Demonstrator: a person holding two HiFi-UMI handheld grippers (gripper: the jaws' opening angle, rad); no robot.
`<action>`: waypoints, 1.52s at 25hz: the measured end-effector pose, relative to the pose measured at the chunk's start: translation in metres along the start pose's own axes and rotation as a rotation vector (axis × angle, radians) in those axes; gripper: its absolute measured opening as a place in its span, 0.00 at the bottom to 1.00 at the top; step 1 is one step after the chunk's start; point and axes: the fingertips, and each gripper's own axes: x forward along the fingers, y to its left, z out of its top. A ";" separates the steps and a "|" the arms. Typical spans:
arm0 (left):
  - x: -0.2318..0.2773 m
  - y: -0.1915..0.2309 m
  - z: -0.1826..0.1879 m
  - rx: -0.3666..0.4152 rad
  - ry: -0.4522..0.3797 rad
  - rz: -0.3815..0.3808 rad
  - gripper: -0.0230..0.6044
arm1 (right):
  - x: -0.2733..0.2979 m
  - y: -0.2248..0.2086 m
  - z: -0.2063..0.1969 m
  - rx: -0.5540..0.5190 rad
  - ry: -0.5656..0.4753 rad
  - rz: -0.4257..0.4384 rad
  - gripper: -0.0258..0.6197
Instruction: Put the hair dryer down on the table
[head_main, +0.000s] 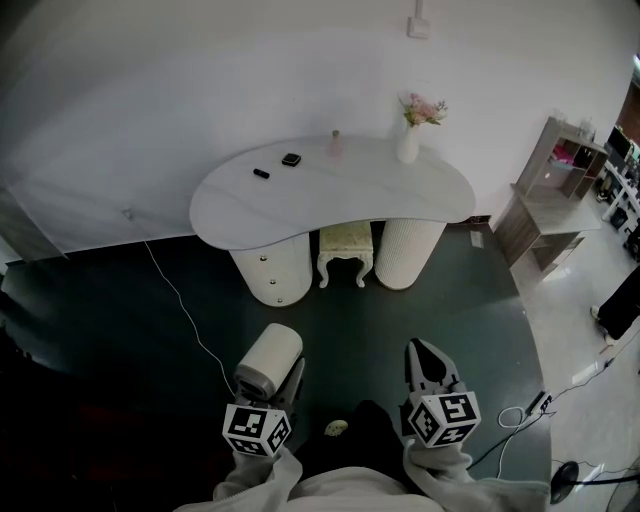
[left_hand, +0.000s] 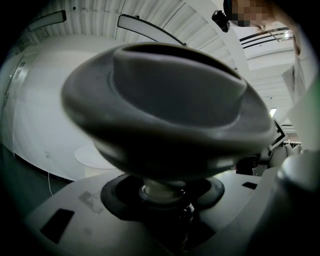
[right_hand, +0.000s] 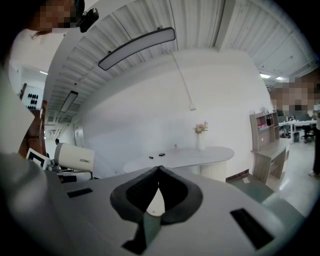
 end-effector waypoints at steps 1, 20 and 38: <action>-0.001 0.000 -0.001 0.002 0.003 0.000 0.39 | 0.000 0.001 0.000 -0.001 0.003 0.001 0.12; 0.036 0.016 0.001 0.005 -0.008 0.066 0.39 | 0.055 -0.016 0.001 -0.002 0.024 0.074 0.12; 0.170 0.048 0.040 -0.002 -0.072 0.106 0.39 | 0.186 -0.091 0.050 -0.022 0.008 0.117 0.12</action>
